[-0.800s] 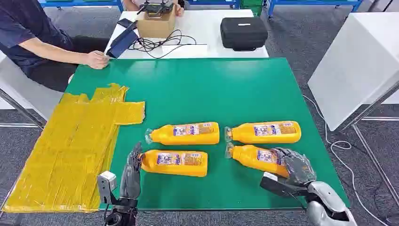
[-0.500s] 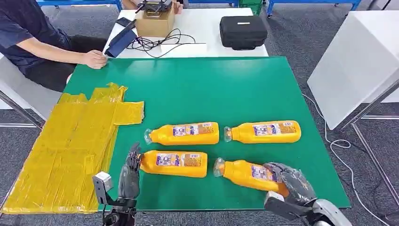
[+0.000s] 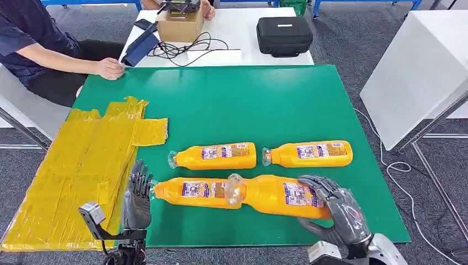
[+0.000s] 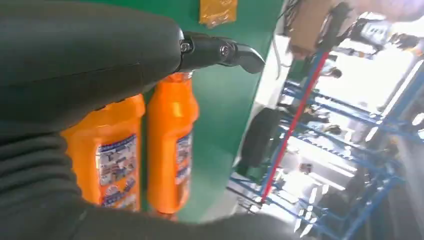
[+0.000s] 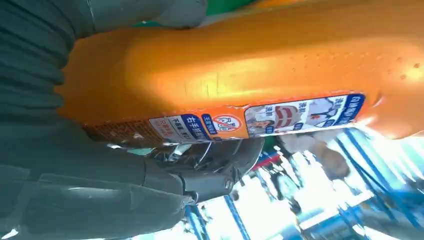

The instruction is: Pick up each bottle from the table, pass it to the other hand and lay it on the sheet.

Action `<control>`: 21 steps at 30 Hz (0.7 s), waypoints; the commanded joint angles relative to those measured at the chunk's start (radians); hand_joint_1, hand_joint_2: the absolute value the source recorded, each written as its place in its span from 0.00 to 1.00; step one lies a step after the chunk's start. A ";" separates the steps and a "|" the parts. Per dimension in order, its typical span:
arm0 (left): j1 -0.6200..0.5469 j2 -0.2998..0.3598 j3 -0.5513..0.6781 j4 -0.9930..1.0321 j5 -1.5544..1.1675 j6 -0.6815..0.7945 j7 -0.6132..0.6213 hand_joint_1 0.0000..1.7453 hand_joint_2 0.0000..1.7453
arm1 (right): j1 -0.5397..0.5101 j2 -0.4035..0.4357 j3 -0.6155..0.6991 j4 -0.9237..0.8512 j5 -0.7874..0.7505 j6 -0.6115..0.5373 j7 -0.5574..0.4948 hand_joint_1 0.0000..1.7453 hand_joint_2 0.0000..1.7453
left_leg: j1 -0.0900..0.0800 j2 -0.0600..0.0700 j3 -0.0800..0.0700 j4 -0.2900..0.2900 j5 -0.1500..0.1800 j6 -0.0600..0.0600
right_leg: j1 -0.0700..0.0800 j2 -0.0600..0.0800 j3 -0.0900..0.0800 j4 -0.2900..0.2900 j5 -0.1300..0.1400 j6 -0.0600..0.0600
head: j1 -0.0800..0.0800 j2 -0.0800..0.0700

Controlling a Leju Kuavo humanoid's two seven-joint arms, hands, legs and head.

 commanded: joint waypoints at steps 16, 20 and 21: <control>-0.028 0.069 -0.232 -0.164 0.101 0.096 0.038 0.00 1.00 | -0.625 0.481 0.278 0.937 -0.140 -0.183 0.026 1.00 1.00 | 0.001 0.004 -0.001 0.001 0.002 -0.003 | 0.001 0.005 -0.001 0.001 0.001 0.001 | 0.001 0.000; -0.029 0.091 -0.243 -0.164 0.135 0.128 0.034 0.00 1.00 | -0.613 0.527 0.362 0.910 -0.103 -0.151 0.042 1.00 1.00 | 0.001 0.000 -0.003 0.000 0.003 -0.002 | 0.000 0.001 -0.004 0.001 0.001 0.000 | 0.000 0.000; -0.025 0.097 -0.247 -0.168 0.142 0.136 0.031 0.00 1.00 | -0.608 0.536 0.381 0.904 -0.095 -0.142 0.052 1.00 1.00 | 0.002 0.001 -0.001 0.000 0.002 -0.003 | 0.001 0.001 -0.002 0.001 0.000 0.000 | 0.000 0.000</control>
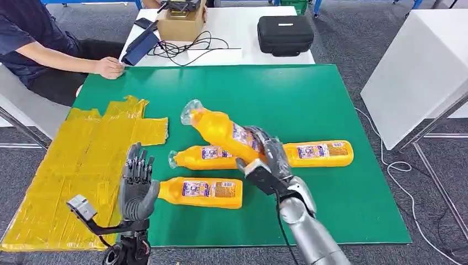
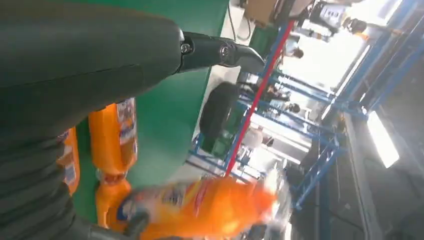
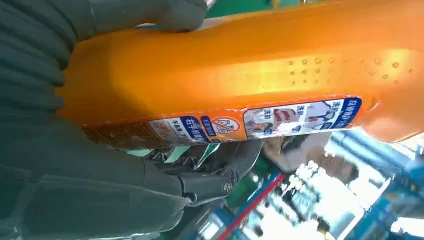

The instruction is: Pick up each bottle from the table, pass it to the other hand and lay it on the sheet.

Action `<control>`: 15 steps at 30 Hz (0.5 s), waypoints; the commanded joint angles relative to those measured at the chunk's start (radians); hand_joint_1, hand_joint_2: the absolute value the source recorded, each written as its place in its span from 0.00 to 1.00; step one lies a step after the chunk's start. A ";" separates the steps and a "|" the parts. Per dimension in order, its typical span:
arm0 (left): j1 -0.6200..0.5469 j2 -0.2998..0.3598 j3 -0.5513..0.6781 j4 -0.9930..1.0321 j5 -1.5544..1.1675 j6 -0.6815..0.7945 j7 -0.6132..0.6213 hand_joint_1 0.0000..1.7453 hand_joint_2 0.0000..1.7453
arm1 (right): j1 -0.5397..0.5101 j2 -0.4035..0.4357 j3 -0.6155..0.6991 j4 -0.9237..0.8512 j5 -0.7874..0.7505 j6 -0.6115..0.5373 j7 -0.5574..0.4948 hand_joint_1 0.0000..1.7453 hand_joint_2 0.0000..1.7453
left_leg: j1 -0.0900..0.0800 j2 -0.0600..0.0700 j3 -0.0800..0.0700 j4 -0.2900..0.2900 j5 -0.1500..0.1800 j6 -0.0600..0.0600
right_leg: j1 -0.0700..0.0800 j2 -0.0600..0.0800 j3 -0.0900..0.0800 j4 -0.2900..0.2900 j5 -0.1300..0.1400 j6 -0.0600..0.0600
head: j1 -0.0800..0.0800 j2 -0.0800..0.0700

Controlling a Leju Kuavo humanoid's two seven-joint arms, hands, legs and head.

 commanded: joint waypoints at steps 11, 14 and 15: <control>0.059 0.080 -0.092 -0.090 0.116 0.059 0.012 0.00 1.00 | -0.113 0.176 0.564 0.270 -0.014 -0.010 0.119 1.00 1.00 | 0.001 0.005 0.001 -0.001 -0.001 -0.001 | 0.002 0.003 0.001 -0.001 0.000 0.000 | 0.000 0.000; 0.077 0.075 -0.075 -0.114 0.138 0.049 0.023 0.00 1.00 | -0.103 0.176 0.611 0.277 -0.025 -0.006 0.125 1.00 1.00 | 0.001 0.003 0.000 -0.001 -0.001 -0.001 | 0.002 0.002 0.001 -0.001 0.000 0.000 | 0.000 0.000; 0.077 0.075 -0.075 -0.114 0.138 0.049 0.023 0.00 1.00 | -0.103 0.176 0.611 0.277 -0.025 -0.006 0.125 1.00 1.00 | 0.002 0.003 0.002 -0.001 -0.002 -0.001 | 0.002 0.001 0.002 -0.002 -0.001 0.000 | 0.000 0.000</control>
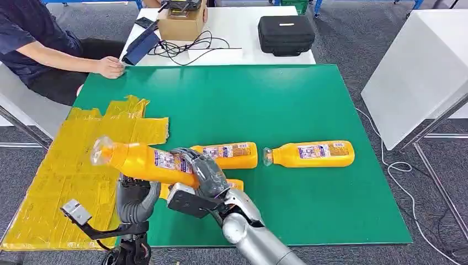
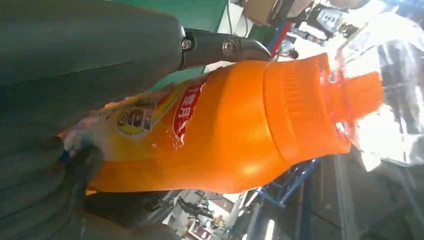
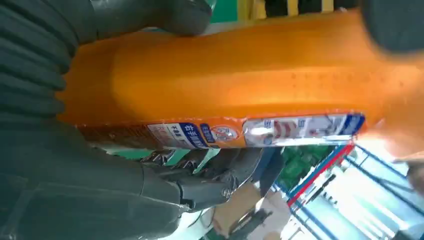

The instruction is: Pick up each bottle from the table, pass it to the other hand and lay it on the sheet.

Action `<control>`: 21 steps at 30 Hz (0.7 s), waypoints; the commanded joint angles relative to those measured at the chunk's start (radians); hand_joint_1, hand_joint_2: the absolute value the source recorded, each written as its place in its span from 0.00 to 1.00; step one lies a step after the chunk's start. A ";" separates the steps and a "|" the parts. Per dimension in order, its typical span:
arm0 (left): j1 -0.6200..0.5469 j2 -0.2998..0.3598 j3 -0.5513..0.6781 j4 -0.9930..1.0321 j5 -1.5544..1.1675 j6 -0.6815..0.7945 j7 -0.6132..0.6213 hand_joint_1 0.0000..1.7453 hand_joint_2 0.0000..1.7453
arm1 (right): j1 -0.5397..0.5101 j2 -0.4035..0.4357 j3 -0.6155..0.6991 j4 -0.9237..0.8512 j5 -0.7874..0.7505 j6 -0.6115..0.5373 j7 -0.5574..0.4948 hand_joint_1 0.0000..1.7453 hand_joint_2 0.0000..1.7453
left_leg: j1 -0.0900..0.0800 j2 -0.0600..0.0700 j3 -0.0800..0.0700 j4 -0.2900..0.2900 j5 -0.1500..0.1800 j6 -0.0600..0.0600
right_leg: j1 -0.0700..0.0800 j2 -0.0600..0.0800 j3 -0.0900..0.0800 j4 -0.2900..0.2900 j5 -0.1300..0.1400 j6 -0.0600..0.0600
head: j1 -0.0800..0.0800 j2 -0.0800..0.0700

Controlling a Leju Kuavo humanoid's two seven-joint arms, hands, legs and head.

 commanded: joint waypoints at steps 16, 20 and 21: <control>0.056 0.004 0.004 -0.044 0.135 -0.119 0.101 0.00 1.00 | -0.068 -0.006 0.347 0.192 -0.062 0.007 0.026 1.00 1.00 | 0.000 0.000 0.003 -0.001 0.000 -0.001 | 0.000 -0.002 0.003 -0.002 0.000 0.001 | 0.000 0.000; 0.022 -0.001 0.012 0.023 0.158 -0.135 0.097 1.00 1.00 | -0.072 -0.006 0.350 0.215 -0.068 -0.015 0.040 1.00 1.00 | 0.001 -0.003 0.003 -0.001 0.000 -0.001 | 0.000 -0.005 0.004 -0.003 -0.001 0.001 | 0.000 0.000; 0.012 0.000 0.016 0.037 0.168 -0.147 0.094 1.00 1.00 | -0.072 -0.006 0.339 0.223 -0.066 -0.023 0.042 1.00 1.00 | 0.000 -0.003 0.003 -0.002 0.000 0.000 | -0.001 -0.004 0.002 -0.002 0.000 0.001 | 0.000 0.000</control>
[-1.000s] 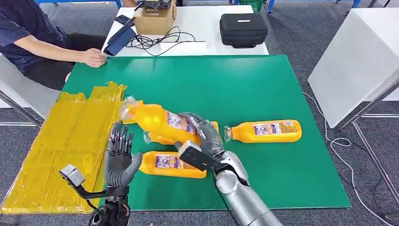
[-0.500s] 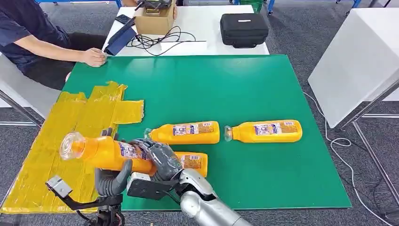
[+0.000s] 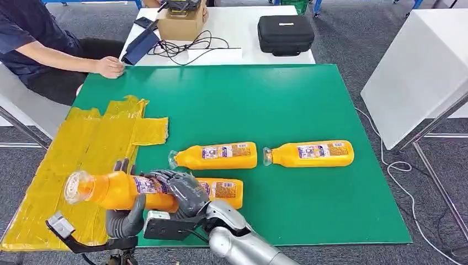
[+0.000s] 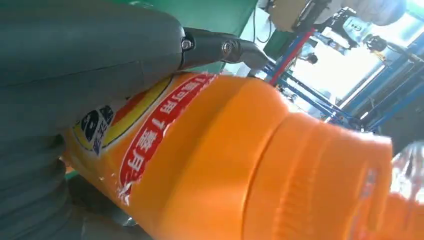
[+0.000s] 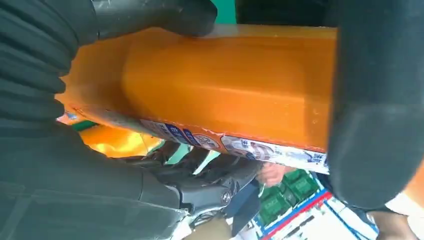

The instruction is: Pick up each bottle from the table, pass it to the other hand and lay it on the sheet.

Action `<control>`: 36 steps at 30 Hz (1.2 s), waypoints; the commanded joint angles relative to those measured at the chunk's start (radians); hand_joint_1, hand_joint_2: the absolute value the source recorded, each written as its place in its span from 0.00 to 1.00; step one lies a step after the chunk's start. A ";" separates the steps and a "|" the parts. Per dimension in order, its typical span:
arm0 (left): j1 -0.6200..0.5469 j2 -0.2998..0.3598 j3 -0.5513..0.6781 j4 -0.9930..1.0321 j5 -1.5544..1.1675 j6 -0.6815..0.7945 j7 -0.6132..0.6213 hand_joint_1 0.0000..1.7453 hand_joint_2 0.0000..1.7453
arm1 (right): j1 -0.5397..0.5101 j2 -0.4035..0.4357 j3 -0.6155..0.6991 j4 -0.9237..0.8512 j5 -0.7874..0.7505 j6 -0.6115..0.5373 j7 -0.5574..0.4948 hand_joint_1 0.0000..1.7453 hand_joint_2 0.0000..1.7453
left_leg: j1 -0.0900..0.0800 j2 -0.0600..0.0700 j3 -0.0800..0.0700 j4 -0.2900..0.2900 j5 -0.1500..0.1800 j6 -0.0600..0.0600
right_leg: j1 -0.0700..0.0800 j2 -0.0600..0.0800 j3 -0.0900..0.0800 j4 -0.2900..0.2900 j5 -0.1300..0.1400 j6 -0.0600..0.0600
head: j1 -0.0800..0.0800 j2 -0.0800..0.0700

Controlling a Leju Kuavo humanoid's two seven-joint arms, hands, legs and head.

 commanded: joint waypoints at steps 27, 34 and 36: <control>-0.041 -0.080 0.178 -0.031 0.055 -0.071 0.012 1.00 1.00 | 0.170 -0.128 -0.320 -0.366 0.195 0.134 -0.004 0.00 0.00 | 0.001 -0.003 0.002 0.000 -0.001 -0.001 | 0.001 -0.004 0.005 -0.002 -0.001 0.001 | 0.000 0.000; -0.044 -0.091 0.196 -0.032 0.022 -0.061 -0.001 1.00 1.00 | 0.180 -0.122 -0.335 -0.372 0.196 0.122 -0.031 0.00 0.00 | 0.001 -0.002 0.003 0.000 -0.001 -0.001 | 0.002 -0.003 0.006 -0.002 0.000 0.002 | 0.000 0.000; -0.021 -0.083 0.260 -0.077 -0.083 -0.023 -0.038 1.00 1.00 | 0.214 -0.167 -0.368 -0.489 0.180 0.124 -0.047 0.00 0.00 | 0.001 -0.001 0.001 0.000 -0.001 -0.001 | 0.001 -0.002 0.003 -0.001 0.000 0.001 | 0.000 0.000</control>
